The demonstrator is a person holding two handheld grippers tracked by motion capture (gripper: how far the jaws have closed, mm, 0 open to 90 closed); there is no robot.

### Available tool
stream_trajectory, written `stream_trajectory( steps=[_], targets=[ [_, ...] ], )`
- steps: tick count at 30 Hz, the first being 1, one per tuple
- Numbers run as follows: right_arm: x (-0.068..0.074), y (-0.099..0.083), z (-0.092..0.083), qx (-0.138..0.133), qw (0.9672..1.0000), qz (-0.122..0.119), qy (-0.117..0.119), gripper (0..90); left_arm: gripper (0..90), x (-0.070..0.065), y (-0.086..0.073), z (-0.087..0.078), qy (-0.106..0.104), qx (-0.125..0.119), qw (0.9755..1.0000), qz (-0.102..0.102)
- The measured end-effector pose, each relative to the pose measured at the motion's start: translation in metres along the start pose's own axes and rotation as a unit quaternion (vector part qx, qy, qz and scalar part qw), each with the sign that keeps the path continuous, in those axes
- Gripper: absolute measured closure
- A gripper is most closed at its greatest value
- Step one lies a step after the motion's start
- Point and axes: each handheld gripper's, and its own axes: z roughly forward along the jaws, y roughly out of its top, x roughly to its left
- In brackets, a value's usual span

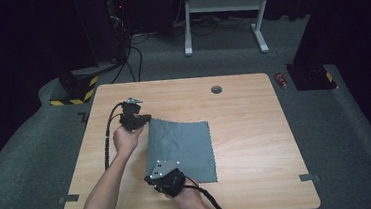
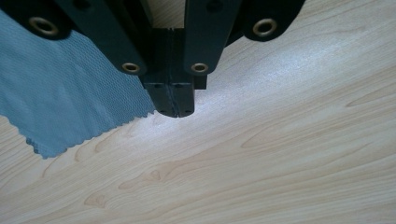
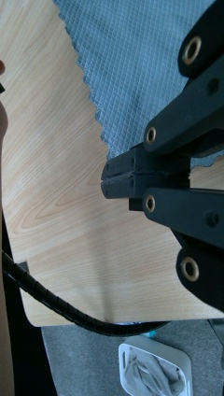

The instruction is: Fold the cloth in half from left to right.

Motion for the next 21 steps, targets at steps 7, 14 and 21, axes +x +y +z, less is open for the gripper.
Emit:
stream_trajectory(
  steps=[7,14,21],
  targets=[
    [-0.006,-0.013,-0.014,-0.005,0.9998,0.012,-0.013,90.0,90.0,-0.016,0.003,0.02,-0.016,0.004,0.9999,0.004],
    [-0.015,-0.032,-0.032,-0.004,0.9989,0.035,-0.03,90.0,90.0,-0.031,0.009,0.036,-0.03,0.012,0.9994,0.014],
    [-0.019,-0.043,-0.046,-0.008,0.9978,0.048,-0.045,90.0,90.0,-0.044,0.015,0.045,-0.043,0.01,0.9989,0.015]
  ],
)
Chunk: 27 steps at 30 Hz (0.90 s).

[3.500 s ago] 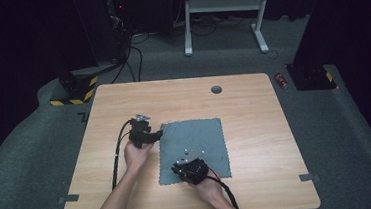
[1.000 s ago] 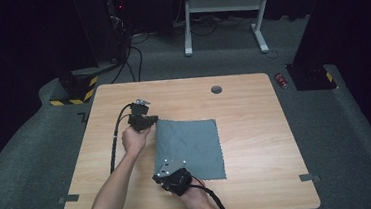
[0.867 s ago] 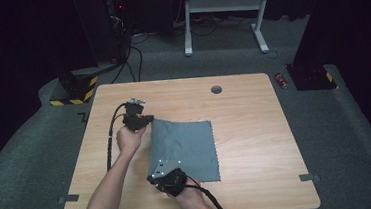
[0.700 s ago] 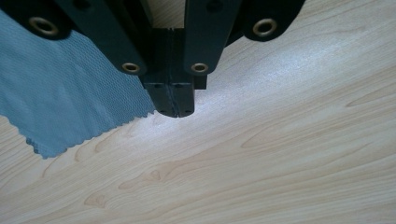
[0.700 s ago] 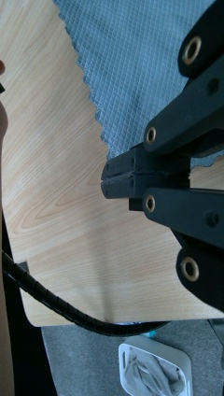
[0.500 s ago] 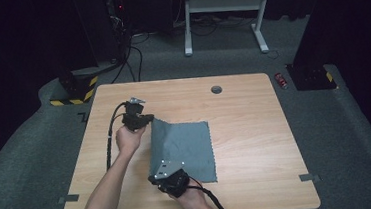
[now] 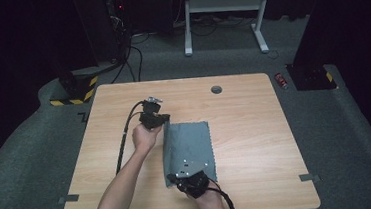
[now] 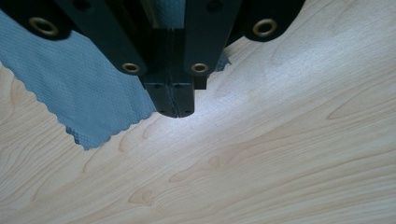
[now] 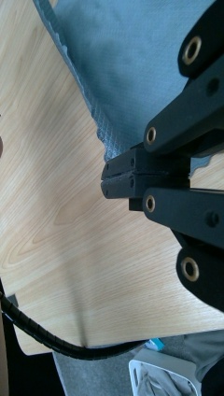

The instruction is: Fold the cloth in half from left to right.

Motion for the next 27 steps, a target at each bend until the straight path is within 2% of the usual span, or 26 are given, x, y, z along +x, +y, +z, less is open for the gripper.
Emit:
stream_trajectory(
  steps=[5,9,12,14,21,27],
  targets=[
    [-0.004,-0.01,-0.008,0.001,0.9999,0.005,-0.013,90.0,90.0,-0.002,0.001,0.003,-0.003,-0.001,1.0,-0.008],
    [-0.014,-0.024,-0.02,0.005,0.9993,0.023,-0.029,90.0,90.0,-0.013,0.006,0.008,-0.004,0.003,1.0,0.007],
    [-0.016,-0.028,-0.025,0.007,0.9989,0.029,-0.036,90.0,90.0,-0.016,0.009,0.012,-0.009,0.003,0.9999,0.007],
    [-0.02,-0.033,-0.031,0.005,0.9984,0.036,-0.044,90.0,90.0,-0.024,0.014,0.017,-0.011,0.004,0.9998,0.016],
    [-0.022,-0.042,-0.037,0.012,0.9974,0.04,-0.058,90.0,90.0,-0.037,0.02,0.025,-0.019,0.006,0.9995,0.025],
    [-0.028,-0.051,-0.047,0.009,0.9959,0.059,-0.068,90.0,90.0,-0.048,0.026,0.032,-0.026,0.007,0.999,0.035]
  ],
)
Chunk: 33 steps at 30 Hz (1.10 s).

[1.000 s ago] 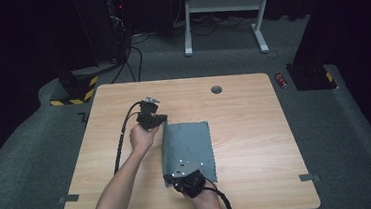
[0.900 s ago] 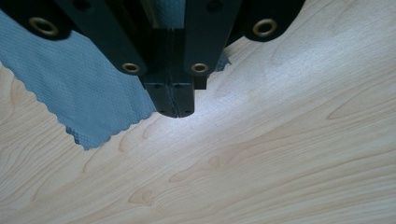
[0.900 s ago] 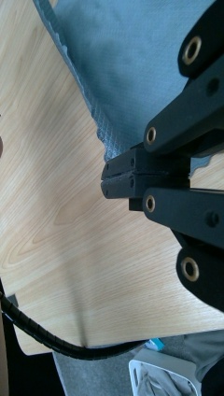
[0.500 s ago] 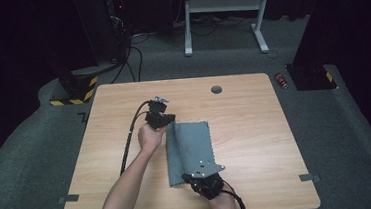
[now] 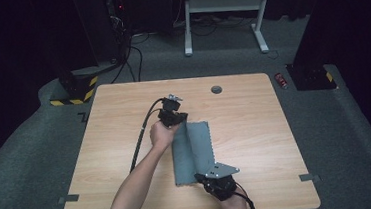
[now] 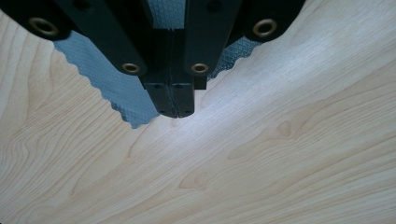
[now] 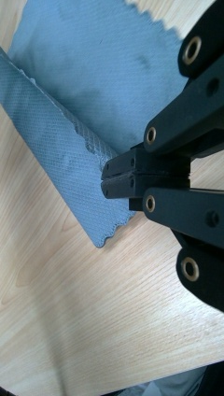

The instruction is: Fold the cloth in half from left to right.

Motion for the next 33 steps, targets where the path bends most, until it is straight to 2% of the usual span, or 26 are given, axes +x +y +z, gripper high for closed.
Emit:
stream_trajectory(
  steps=[7,14,22,33],
  targets=[
    [-0.004,-0.007,-0.007,-0.002,0.9999,0.012,-0.009,90.0,90.0,-0.011,0.006,0.009,-0.006,-0.001,0.9999,0.009],
    [-0.008,-0.011,-0.013,-0.005,0.9996,0.02,-0.017,90.0,90.0,-0.014,0.008,0.015,-0.011,0.002,0.9999,0.009],
    [-0.014,-0.019,-0.019,-0.006,0.9991,0.031,-0.028,90.0,90.0,-0.025,0.013,0.027,-0.014,0.004,0.9998,0.014],
    [-0.02,-0.027,-0.024,-0.001,0.9983,0.045,-0.036,90.0,90.0,-0.038,0.018,0.042,-0.015,0.018,0.9992,0.032]
  ],
)
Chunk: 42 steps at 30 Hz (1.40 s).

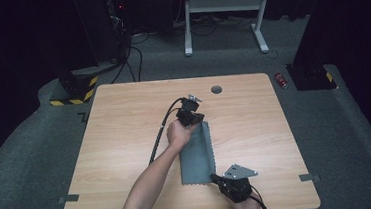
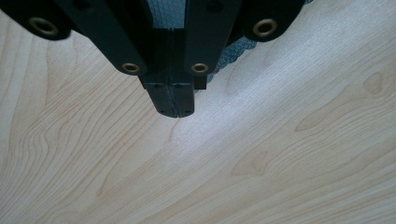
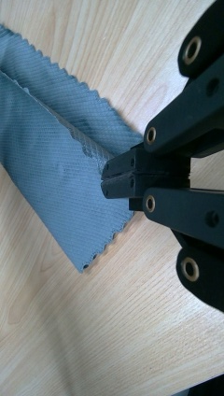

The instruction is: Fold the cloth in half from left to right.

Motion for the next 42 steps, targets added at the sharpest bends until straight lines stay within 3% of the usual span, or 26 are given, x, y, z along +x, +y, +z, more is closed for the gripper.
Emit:
stream_trajectory(
  steps=[6,27,33,42],
  targets=[
    [-0.004,-0.003,-0.002,0.008,0.9999,0.011,-0.005,90.0,90.0,-0.008,0.006,0.009,0.002,0.008,0.9998,0.017],
    [-0.009,-0.005,0.002,0.027,0.9994,0.02,-0.009,89.5,88.2,-0.009,0.003,0.026,0.013,0.022,0.9996,0.013],
    [-0.012,-0.006,0.001,0.028,0.999,0.032,-0.012,83.2,67.6,-0.005,0.003,0.022,0.022,0.01,0.9997,0.002],
    [-0.021,0.004,-0.008,0.011,0.9989,0.035,-0.03,75.6,55.2,0.005,-0.006,-0.012,0.037,-0.017,0.9991,-0.007]
  ],
)
